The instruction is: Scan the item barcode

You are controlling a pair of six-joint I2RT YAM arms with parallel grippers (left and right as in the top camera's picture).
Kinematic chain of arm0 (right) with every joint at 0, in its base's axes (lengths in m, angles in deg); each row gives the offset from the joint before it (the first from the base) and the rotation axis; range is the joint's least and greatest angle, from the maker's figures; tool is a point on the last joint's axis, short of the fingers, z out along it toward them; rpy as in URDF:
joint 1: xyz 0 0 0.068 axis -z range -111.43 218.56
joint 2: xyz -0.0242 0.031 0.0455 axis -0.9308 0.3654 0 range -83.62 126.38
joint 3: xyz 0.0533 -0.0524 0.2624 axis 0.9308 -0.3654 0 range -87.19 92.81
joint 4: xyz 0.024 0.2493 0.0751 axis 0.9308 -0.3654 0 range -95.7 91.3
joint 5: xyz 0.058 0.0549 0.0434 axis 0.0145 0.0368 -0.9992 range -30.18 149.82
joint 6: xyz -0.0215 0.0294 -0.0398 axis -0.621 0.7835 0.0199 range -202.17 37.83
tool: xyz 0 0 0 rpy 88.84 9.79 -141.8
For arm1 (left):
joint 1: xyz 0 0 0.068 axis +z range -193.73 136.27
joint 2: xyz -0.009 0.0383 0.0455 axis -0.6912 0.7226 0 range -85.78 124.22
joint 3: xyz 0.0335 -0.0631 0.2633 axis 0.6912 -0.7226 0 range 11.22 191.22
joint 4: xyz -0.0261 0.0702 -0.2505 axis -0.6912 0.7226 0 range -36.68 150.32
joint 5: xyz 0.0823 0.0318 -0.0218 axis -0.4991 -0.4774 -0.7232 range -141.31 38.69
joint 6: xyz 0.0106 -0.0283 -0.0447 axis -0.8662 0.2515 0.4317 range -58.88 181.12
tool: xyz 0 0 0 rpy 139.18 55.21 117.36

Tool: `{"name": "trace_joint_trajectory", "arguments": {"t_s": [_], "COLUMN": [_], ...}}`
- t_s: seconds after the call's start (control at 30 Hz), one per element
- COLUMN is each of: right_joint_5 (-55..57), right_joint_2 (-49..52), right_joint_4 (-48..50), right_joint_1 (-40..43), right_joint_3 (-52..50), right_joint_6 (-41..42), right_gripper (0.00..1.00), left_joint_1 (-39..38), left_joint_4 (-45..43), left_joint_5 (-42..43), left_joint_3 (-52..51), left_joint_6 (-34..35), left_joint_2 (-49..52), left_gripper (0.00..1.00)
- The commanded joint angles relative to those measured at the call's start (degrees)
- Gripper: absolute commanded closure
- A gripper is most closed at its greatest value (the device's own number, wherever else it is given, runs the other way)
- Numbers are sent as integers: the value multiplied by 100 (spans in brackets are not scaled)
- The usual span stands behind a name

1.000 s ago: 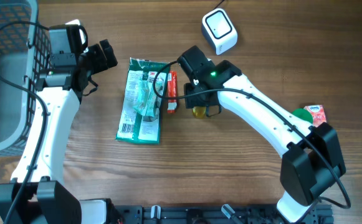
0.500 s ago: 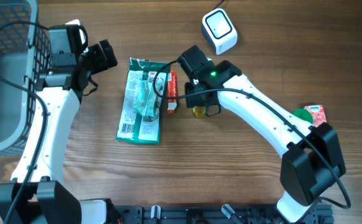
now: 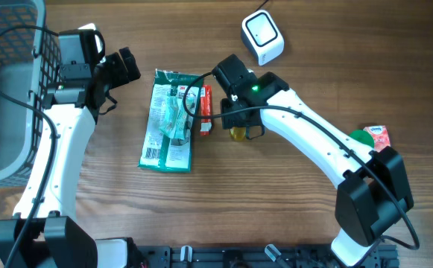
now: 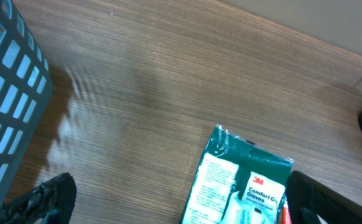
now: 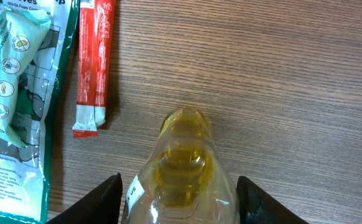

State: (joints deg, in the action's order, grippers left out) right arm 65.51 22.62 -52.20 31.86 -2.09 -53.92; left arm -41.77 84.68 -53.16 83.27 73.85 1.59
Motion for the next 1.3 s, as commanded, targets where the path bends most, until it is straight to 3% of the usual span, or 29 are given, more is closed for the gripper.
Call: {"name": "trace_joint_trajectory", "arguments": {"t_s": [0.0, 0.6, 0.73, 0.83, 0.97, 1.07, 1.17, 1.27], "right_joint_5": [140, 140, 138, -46, -1449, -3202, -5460, -6743], "right_joint_2": [125, 125, 114, -144, -920, -1427, -1840, -1996], "right_joint_4": [-37, -181, -164, -225, -280, -435, -846, -1499], "right_joint_1": [-9, -9, -7, 118, 715, 1364, 2179, 2660], "right_joint_3": [-33, -33, -28, 68, 116, 114, 114, 114], "right_joint_6": [42, 44, 90, 175, -321, -1036, -2151, -3193], "right_gripper": [46, 46, 63, 63, 62, 62, 62, 62], "left_joint_1": [24, 24, 24, 24, 24, 24, 24, 24], "left_joint_4": [-2, -2, -2, 0, -2, -2, -2, -2], "left_joint_5": [-57, -57, -57, -57, -57, -57, -57, -57], "left_joint_3": [37, 37, 37, 37, 37, 37, 37, 37], "left_joint_6": [-50, -50, -50, -50, -50, -50, -50, -50], "left_joint_2": [0, 0, 0, 0, 0, 0, 0, 0], "left_gripper": [0, 0, 0, 0, 0, 0, 0, 0]}}
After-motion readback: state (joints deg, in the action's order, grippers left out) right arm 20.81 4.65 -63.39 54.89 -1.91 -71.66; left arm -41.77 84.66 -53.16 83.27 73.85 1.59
